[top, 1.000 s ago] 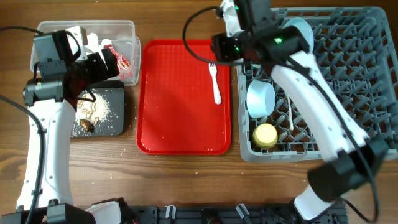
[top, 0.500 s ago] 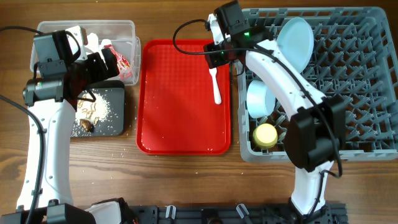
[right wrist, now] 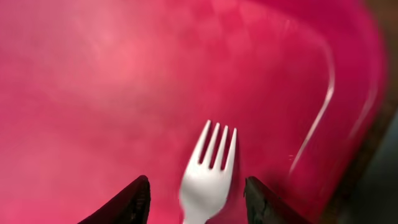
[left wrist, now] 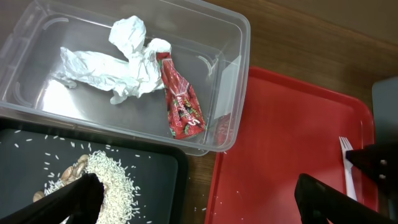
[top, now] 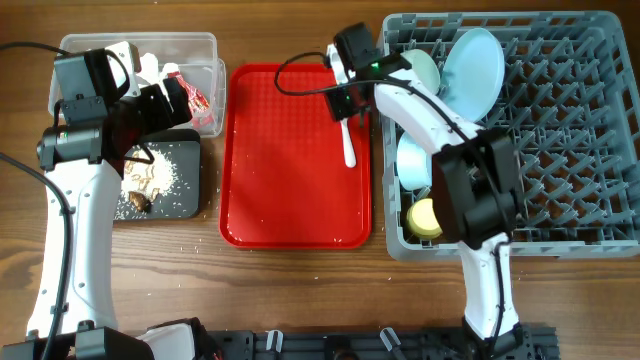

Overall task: Sort waste into correct bins and load items into the dishwasher rack
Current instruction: 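Pick the white fork with the right gripper and insert it in the rack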

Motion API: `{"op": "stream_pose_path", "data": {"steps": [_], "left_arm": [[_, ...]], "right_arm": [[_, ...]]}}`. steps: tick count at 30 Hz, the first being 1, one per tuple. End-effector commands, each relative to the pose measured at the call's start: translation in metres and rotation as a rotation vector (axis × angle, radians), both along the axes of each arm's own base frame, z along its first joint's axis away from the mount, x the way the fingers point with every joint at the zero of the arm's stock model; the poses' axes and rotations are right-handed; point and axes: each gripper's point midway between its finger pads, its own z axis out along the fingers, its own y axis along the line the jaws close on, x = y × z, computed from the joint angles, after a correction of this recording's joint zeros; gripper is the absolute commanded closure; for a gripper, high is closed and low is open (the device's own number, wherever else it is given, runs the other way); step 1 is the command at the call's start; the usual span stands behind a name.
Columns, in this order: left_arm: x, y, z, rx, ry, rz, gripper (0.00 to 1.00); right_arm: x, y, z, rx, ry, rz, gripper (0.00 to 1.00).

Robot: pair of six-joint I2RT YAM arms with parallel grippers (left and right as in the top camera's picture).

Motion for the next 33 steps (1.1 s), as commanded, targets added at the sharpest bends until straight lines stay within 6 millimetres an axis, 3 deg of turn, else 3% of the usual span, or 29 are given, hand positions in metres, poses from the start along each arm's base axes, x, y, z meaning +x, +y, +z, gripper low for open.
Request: {"op": "stream_pose_path", "data": {"steps": [1, 4, 6, 10, 23, 26, 29, 30, 33], "left_arm": [[0.001, 0.0, 0.002, 0.008, -0.008, -0.017, 0.0], [0.001, 0.0, 0.002, 0.008, -0.008, -0.017, 0.0], [0.001, 0.0, 0.002, 0.008, -0.008, -0.017, 0.0], [0.001, 0.0, 0.002, 0.008, -0.008, -0.017, 0.0], [0.001, 0.0, 0.002, 0.008, -0.008, -0.017, 0.0], [0.001, 0.0, 0.002, 0.008, -0.008, -0.017, 0.0], [0.001, 0.0, 0.002, 0.008, -0.008, -0.017, 0.0], [0.001, 0.0, 0.002, 0.008, -0.008, -0.017, 0.0], [0.001, 0.0, 0.002, 0.008, -0.008, -0.017, 0.0]], "right_arm": [[0.005, -0.01, -0.026, -0.07, 0.009, -0.011, 0.51], [0.003, -0.016, -0.04, -0.102, 0.026, -0.019, 0.53], [0.0, -0.017, -0.044, -0.105, 0.042, -0.026, 0.6], [-0.006, -0.017, -0.047, -0.101, 0.072, -0.038, 0.94], [-0.008, -0.017, -0.034, -0.093, 0.07, -0.034, 0.96], [-0.007, 0.001, 0.001, 0.013, 0.05, -0.003, 0.96], [0.0, 0.013, 0.092, 0.134, -0.054, -0.027, 0.96], [-0.002, 0.012, 0.126, 0.156, -0.097, -0.029, 0.96], [-0.019, -0.004, 0.197, 0.19, -0.177, -0.041, 0.96]]}}
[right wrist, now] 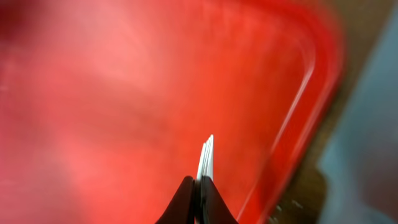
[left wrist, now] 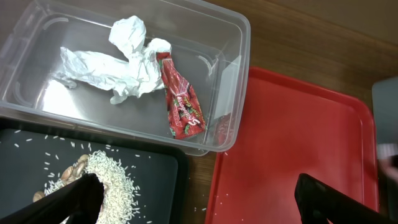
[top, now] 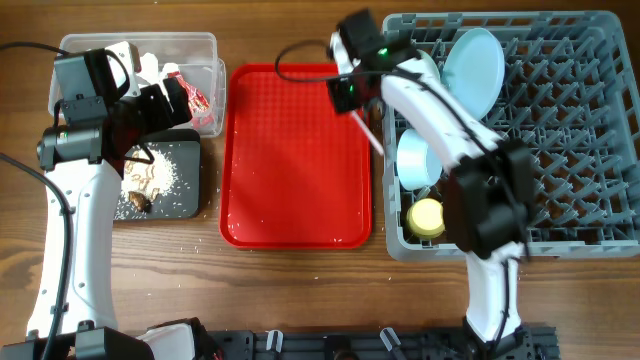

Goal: Sort waste into correct bins and load items into the dishwasher rack

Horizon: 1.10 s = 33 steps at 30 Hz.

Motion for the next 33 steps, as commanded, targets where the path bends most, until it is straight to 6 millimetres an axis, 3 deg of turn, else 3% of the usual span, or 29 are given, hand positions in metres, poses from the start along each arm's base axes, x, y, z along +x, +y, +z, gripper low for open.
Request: {"op": "stream_pose_path", "data": {"steps": [1, 4, 6, 9, 12, 15, 16, 17, 19, 23, 27, 30, 31, 33], "left_arm": [[0.001, 0.0, 0.002, 0.008, -0.008, -0.017, 0.0], [0.001, 0.0, 0.002, 0.008, -0.008, -0.017, 0.0], [0.001, 0.0, 0.002, 0.008, -0.008, -0.017, 0.0], [0.001, 0.0, 0.002, 0.008, -0.008, -0.017, 0.0], [0.001, 0.0, 0.002, 0.008, -0.008, -0.017, 0.0], [0.001, 0.0, 0.002, 0.008, -0.008, -0.017, 0.0], [0.001, 0.0, 0.002, 0.008, -0.008, -0.017, 0.0], [0.001, 0.0, 0.002, 0.008, -0.008, -0.017, 0.0], [0.001, 0.0, 0.002, 0.008, -0.008, -0.017, 0.0], [0.001, 0.0, 0.002, 0.008, -0.008, -0.017, 0.0], [0.001, 0.0, 0.002, 0.008, -0.008, -0.017, 0.0], [0.001, 0.0, 0.002, 0.008, -0.008, -0.017, 0.0], [0.001, 0.0, 0.002, 0.008, -0.008, -0.017, 0.0], [0.001, 0.0, 0.002, 0.008, -0.008, -0.017, 0.0]], "right_arm": [[-0.012, -0.019, 0.13, 0.11, -0.184, -0.06, 0.96], [-0.038, -0.083, 0.156, 0.009, -0.164, -0.221, 0.96], [-0.066, -0.148, 0.157, -0.116, -0.083, -0.362, 0.96], [-0.089, -0.193, 0.13, -0.184, 0.065, -0.455, 0.96], [-0.099, -0.225, 0.085, -0.227, 0.171, -0.537, 0.96], [-0.102, -0.224, 0.061, -0.21, 0.207, -0.522, 0.93], [-0.101, -0.22, 0.059, -0.197, 0.208, -0.497, 0.82], [-0.1, -0.218, 0.059, -0.192, 0.204, -0.49, 0.66], [-0.1, -0.218, 0.06, -0.195, 0.198, -0.472, 0.55], [-0.101, -0.208, 0.072, -0.135, 0.176, -0.442, 0.55], [-0.098, -0.174, 0.129, 0.061, 0.02, -0.305, 0.55], [-0.108, -0.159, 0.181, 0.145, -0.144, -0.241, 0.51], [-0.117, -0.156, 0.202, 0.17, -0.208, -0.23, 0.43], [-0.135, -0.157, 0.228, 0.224, -0.261, -0.278, 0.0]]}}
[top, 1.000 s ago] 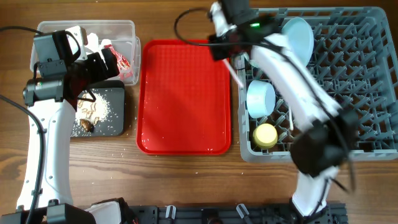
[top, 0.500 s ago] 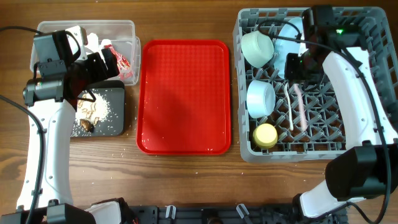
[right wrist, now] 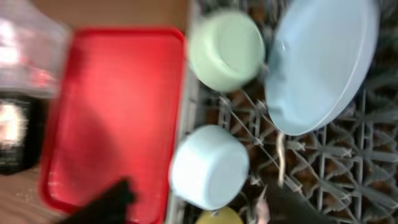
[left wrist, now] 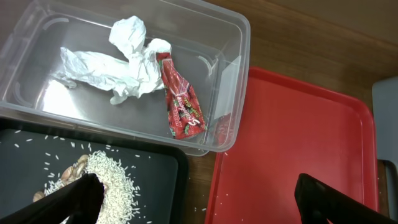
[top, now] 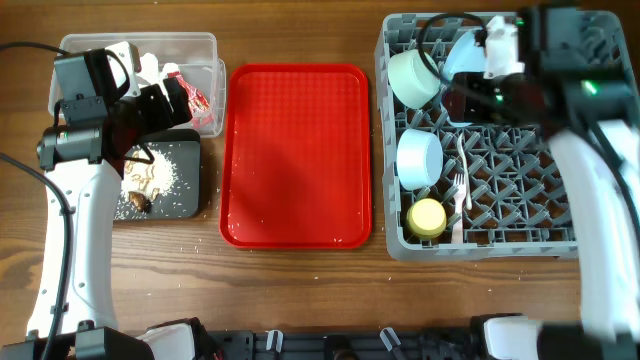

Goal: Sort waste into correct bins and load items into the dishwasher rack

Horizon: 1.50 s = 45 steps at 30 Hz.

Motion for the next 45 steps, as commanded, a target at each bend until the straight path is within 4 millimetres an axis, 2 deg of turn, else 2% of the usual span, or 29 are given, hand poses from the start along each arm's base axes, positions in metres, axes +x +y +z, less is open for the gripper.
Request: {"op": "stream_pose_path", "data": {"steps": [1, 3, 6, 13, 16, 17, 21, 22, 25, 29, 32, 34, 41, 43, 45], "left_arm": [[0.001, 0.0, 0.002, 0.008, -0.008, -0.017, 0.0], [0.001, 0.0, 0.002, 0.007, -0.008, -0.017, 0.0], [0.001, 0.0, 0.002, 0.007, -0.008, -0.017, 0.0], [0.001, 0.0, 0.002, 0.008, -0.008, -0.017, 0.0], [0.001, 0.0, 0.002, 0.008, -0.008, -0.017, 0.0], [0.001, 0.0, 0.002, 0.007, -0.008, -0.017, 0.0], [0.001, 0.0, 0.002, 0.007, -0.008, -0.017, 0.0], [0.001, 0.0, 0.002, 0.007, -0.008, -0.017, 0.0], [0.001, 0.0, 0.002, 0.008, -0.008, -0.017, 0.0], [0.001, 0.0, 0.002, 0.008, -0.008, -0.017, 0.0], [0.001, 0.0, 0.002, 0.007, -0.008, -0.017, 0.0], [0.001, 0.0, 0.002, 0.007, -0.008, -0.017, 0.0], [0.001, 0.0, 0.002, 0.007, -0.008, -0.017, 0.0], [0.001, 0.0, 0.002, 0.007, -0.008, -0.017, 0.0], [0.001, 0.0, 0.002, 0.007, -0.008, -0.017, 0.0]], "right_arm": [[-0.03, 0.009, 0.055, 0.115, -0.122, -0.026, 0.0], [-0.044, 0.008, 0.07, 0.196, -0.132, -0.118, 0.0], [-0.054, 0.002, 0.073, 0.186, -0.133, -0.153, 0.0], [-0.051, -0.005, 0.071, 0.157, -0.137, -0.181, 0.0], [-0.043, -0.029, 0.066, 0.051, -0.171, -0.276, 0.0], [-0.04, -0.033, 0.068, 0.024, -0.205, -0.275, 0.0], [-0.025, -0.029, 0.076, -0.009, -0.495, -0.167, 0.0], [-0.026, -0.029, 0.072, -0.002, -0.548, -0.168, 0.0], [-0.041, -0.03, 0.043, 0.02, -0.725, -0.163, 0.0], [-0.078, -0.033, -0.014, 0.059, -0.947, -0.169, 0.0], [-0.096, -0.035, -0.055, 0.072, -1.003, -0.17, 0.0], [-0.101, -0.031, -0.073, 0.083, -1.011, -0.145, 0.0], [-0.104, -0.025, -0.11, 0.094, -0.956, -0.116, 0.01], [-0.107, -0.026, -0.113, 0.105, -0.942, -0.123, 0.01], [-0.109, -0.025, -0.106, 0.12, -0.972, -0.127, 0.0]]}}
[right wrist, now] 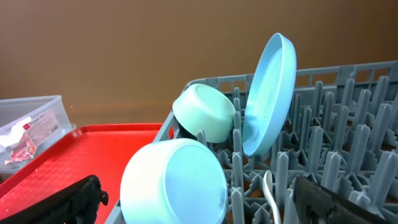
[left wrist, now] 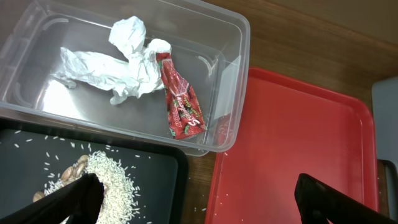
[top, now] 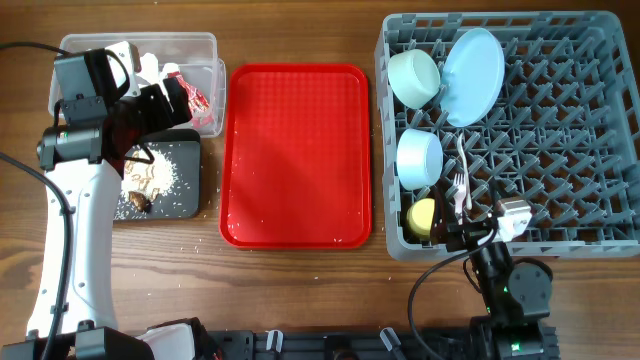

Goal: Sort waste into correct bins and load items into the dishwasher rack

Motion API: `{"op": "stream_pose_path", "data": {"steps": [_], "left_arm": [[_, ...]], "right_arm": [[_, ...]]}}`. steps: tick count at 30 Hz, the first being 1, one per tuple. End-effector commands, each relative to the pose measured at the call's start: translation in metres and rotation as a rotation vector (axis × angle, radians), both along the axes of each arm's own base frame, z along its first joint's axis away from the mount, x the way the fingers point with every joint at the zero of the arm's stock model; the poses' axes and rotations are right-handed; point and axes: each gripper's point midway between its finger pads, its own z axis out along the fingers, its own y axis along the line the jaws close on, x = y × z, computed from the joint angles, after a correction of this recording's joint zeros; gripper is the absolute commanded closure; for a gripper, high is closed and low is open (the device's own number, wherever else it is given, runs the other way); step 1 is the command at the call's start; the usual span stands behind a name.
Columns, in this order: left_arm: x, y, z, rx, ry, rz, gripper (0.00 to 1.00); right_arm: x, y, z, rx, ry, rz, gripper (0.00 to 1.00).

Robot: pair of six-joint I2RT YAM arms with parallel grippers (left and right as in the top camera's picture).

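The grey dish rack [top: 560, 130] holds a pale green bowl [top: 414, 75], a light blue plate [top: 473, 62] on edge, a light blue bowl [top: 419, 157], a yellow cup [top: 424, 217] and a white fork [top: 461, 180]. My right gripper [top: 478, 232] is open and empty, low at the rack's near edge, and faces the light blue bowl [right wrist: 174, 180]. The red tray [top: 295, 150] is bare. My left gripper [left wrist: 200, 205] hangs open and empty over the gap between the black tray and the red tray.
A clear bin [left wrist: 124, 74] at the far left holds crumpled white paper [left wrist: 118, 62] and a red wrapper [left wrist: 181, 102]. Just in front of it, a black tray [top: 165, 180] carries rice and food scraps. A few rice grains lie on the wood nearby.
My right arm has gone from above the rack near the blue plate to the rack's near edge, low and facing the bowls. The fork still lies in the rack. The left arm is unchanged.
My right gripper stood open around a white fork on the red tray. Then it was shut on the fork at the tray's right edge. Later the fork lay in the rack with the gripper above it. Now the arm is back at the near edge, open.
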Motion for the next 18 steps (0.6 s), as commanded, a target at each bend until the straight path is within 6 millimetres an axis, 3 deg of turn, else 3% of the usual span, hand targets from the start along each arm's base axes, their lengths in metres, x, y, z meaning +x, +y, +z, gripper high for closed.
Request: {"op": "stream_pose_path", "data": {"steps": [1, 18], "left_arm": [[0.0012, 0.0001, 0.002, 0.007, -0.008, -0.016, 0.0], [-0.0016, -0.0007, 0.0059, 0.008, -0.014, -0.017, 0.0]], "right_arm": [[-0.0026, 0.0027, 0.0092, 0.017, -0.039, 0.017, 0.0], [-0.0016, 0.0029, 0.0054, 0.016, -0.022, 0.017, 0.0]]}}
